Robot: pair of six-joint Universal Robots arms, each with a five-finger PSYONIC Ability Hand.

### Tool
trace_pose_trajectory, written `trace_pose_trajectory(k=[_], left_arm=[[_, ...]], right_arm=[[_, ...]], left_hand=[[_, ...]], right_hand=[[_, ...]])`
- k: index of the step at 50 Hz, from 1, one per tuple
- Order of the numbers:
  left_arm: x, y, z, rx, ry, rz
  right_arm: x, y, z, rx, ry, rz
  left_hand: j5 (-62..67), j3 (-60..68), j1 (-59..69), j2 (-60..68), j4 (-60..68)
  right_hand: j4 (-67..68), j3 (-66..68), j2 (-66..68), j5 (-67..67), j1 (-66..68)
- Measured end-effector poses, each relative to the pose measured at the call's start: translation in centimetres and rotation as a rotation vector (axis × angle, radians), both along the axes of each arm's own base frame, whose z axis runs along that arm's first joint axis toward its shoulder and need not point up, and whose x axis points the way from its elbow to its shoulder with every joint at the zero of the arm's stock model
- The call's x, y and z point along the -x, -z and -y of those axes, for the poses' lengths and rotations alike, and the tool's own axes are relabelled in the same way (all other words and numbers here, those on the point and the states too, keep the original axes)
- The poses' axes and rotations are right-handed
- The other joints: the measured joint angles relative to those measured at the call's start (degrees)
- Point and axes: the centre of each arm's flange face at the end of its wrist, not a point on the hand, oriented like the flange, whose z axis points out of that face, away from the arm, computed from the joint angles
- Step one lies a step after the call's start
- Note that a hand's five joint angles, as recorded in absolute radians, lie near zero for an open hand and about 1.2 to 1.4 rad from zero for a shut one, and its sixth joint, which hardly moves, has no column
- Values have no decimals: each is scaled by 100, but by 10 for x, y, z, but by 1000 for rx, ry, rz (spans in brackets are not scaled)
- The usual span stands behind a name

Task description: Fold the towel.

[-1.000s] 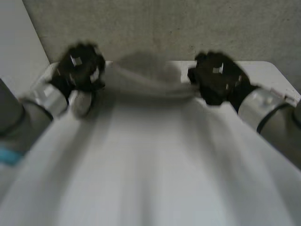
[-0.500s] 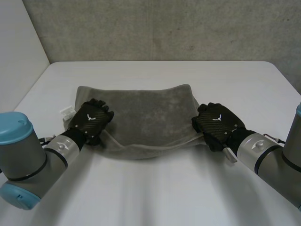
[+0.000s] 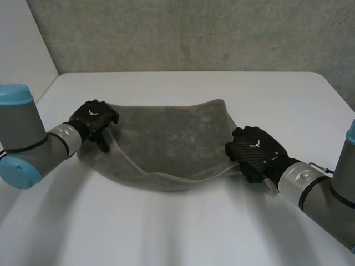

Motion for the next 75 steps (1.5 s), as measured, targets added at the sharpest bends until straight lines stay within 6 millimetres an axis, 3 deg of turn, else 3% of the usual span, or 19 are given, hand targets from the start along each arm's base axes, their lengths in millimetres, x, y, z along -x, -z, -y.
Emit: trace_pose_trajectory(k=[18, 34, 36, 45, 49, 56, 64, 70, 75], left_arm=[[-7, 10, 30, 45, 28, 143], [-13, 19, 34, -2, 59, 242], [-14, 20, 34, -2, 61, 248], [-24, 10, 24, -46, 47, 259], [-33, -2, 14, -72, 32, 252], [-52, -27, -10, -89, 22, 181], [-73, -33, -30, -119, -12, 23], [-78, -22, -46, -156, -32, -94], [-78, -13, -54, -163, -33, -125]], right_arm=[[0, 7, 1, -24, 0, -8], [1, 8, 1, -24, 1, -9], [1, 8, 1, -24, 1, -9], [1, 6, 3, -22, 7, -9], [4, 4, 4, -28, 19, -11], [9, 1, -2, -115, 35, -42], [10, 3, -11, -189, 29, -65], [7, 7, -10, -183, 25, -56], [7, 10, -10, -182, 25, -53]], left_hand=[[-13, 0, -36, -37, 0], [155, 0, -29, -29, 0], [649, 0, 360, 332, 0], [4711, 0, 4224, 4478, 0], [5109, 0, 4441, 4877, 0], [5133, 0, 4499, 4879, 0], [5031, 0, 4507, 4733, 0], [2009, 0, 1662, 1723, 0], [1683, 0, 1407, 1500, 0]], right_hand=[[0, 0, 0, 0, 0], [0, 0, 0, 0, 0], [0, 0, 0, 0, 0], [0, 0, 0, 0, 0], [0, 0, 0, 0, 0], [0, 0, 0, 0, 0], [0, 0, 0, 0, 0], [0, 0, 1, 0, 0], [0, 0, 1, 0, 0]])
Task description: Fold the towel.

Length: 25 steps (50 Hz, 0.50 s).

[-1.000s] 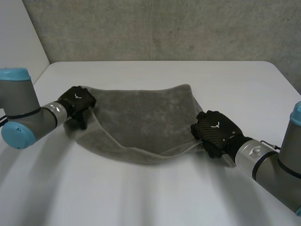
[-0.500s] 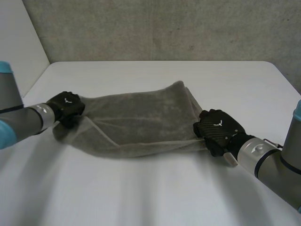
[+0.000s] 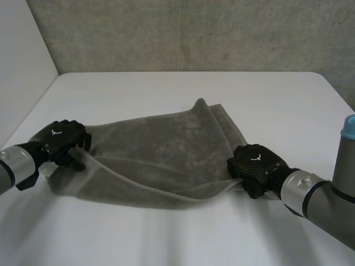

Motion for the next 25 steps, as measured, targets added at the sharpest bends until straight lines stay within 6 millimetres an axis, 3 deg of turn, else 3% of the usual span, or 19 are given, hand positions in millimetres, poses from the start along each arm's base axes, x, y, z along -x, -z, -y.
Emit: trace_pose_trajectory(k=[10, 25], left_arm=[[1, 16, -5, -23, 3, 1], [0, 17, -8, -18, -3, 13]], right_arm=[[1, 3, -2, -10, 0, -2], [2, 2, -1, -3, 5, -8]], left_hand=[[-32, 0, -19, -19, 0], [126, 0, 74, 2, 0]], right_hand=[[0, 0, 0, 0, 0], [0, 0, 1, 0, 0]])
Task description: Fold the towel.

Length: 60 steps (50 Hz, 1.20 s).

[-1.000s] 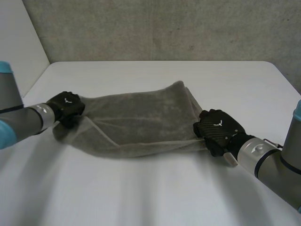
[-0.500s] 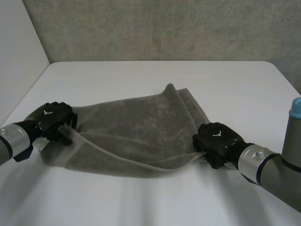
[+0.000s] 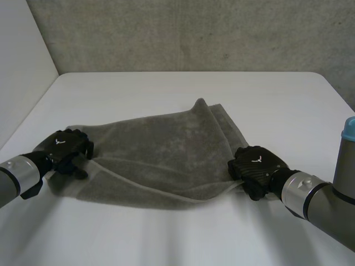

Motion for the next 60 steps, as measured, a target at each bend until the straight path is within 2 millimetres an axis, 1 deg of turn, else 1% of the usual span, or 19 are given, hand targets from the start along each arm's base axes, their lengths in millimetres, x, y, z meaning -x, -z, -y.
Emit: trace_pose_trajectory(k=[5, 10, 14, 27, 33, 35, 41, 42, 44, 45, 48, 55, 60], left_arm=[[-1, -4, 0, 17, -6, 3], [-7, -7, 4, 42, -25, 6], [-10, -7, 7, 56, -32, 7], [-8, -4, 13, 90, -35, 17], [-13, 3, 18, 75, -77, 40], [-14, 4, 19, 70, -90, 46], [-15, 5, 19, 61, -109, 56], [-15, 5, 18, 61, -109, 56], [-14, 2, 16, 65, -105, 54], [-13, 0, 15, 70, -103, 53], [-11, -7, 10, 88, -97, 49], [-7, -29, -5, 150, -94, 28], [-5, -33, -12, 175, -101, -1]], right_arm=[[1, -1, 1, 7, 2, -2], [0, -1, 0, 6, -3, -3], [0, 0, -2, 2, -8, -5], [0, 0, -3, 0, -9, -6], [0, 0, -3, 1, -8, -5], [0, 0, -2, 1, -7, -5], [1, 1, -2, 1, -5, -5], [1, 1, -2, 1, -4, -5], [1, 0, -1, 2, -2, -6], [1, 0, -1, 2, -1, -6], [2, 0, 0, 3, 3, -7], [2, 0, 0, 6, 10, -14], [1, 0, -1, 8, 12, -17]], left_hand=[[-170, 0, -148, -80, 0], [-1349, 0, -1179, -1176, 0], [-1855, 0, -1581, -1619, 0], [-1927, 0, -1599, -1658, 0], [-1523, 0, -1578, -1562, 0], [-1079, 0, -1196, -1150, 0], [1321, 0, 1400, 1476, 0], [1529, 0, 1614, 1689, 0], [2382, 0, 2439, 2505, 0], [2618, 0, 2613, 2689, 0], [2826, 0, 2766, 2819, 0], [2802, 0, 2741, 2785, 0], [1903, 0, 1881, 1904, 0]], right_hand=[[0, 0, 0, 0, 0], [0, 0, 0, 0, 0], [0, 0, 0, 0, 0], [0, 0, -5, 0, 0], [0, 0, -5, 0, 0], [0, 0, -5, 0, 0], [0, 0, -5, 0, 0], [0, 0, -5, 0, 0], [0, 0, -5, 0, 0], [0, 0, -5, 0, 0], [0, 0, -5, 0, 0], [0, 0, -5, 0, 0], [0, 0, -5, 0, 0]])
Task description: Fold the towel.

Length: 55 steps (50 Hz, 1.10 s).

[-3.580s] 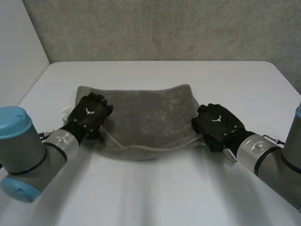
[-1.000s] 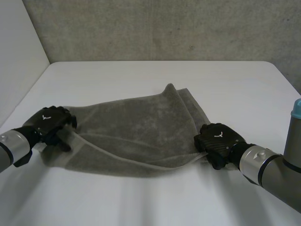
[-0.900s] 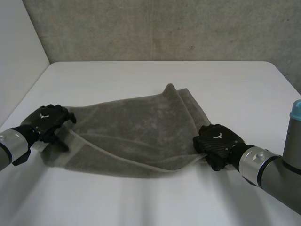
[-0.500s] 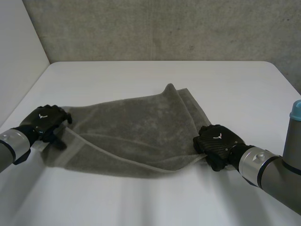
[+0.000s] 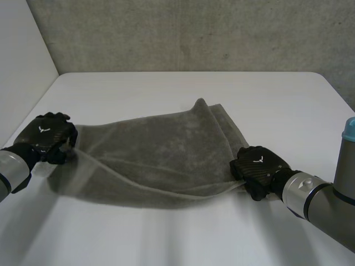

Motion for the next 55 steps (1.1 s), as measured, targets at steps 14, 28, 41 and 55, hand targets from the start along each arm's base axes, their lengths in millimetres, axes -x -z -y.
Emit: trace_pose_trajectory(k=[14, 28, 41, 55], left_arm=[[4, 11, -5, -18, 11, -12], [6, 20, 0, -21, 25, 16], [5, 37, 4, -14, 49, 115], [6, 32, -2, 7, 58, 143]], right_arm=[[0, 0, 0, -1, 3, -1], [0, 1, 0, -6, -1, -1], [0, 1, 0, -6, -3, -1], [1, 1, 2, -3, 5, -1]], left_hand=[[-868, 0, -862, -867, 0], [-3598, 0, -3255, -3338, 0], [-3370, 0, -3238, -3291, 0], [1436, 0, 1269, 1487, 0]], right_hand=[[0, 0, 0, 0, 0], [0, 0, 0, 0, 0], [0, 0, 0, 0, 0], [0, 0, 0, 0, 0]])
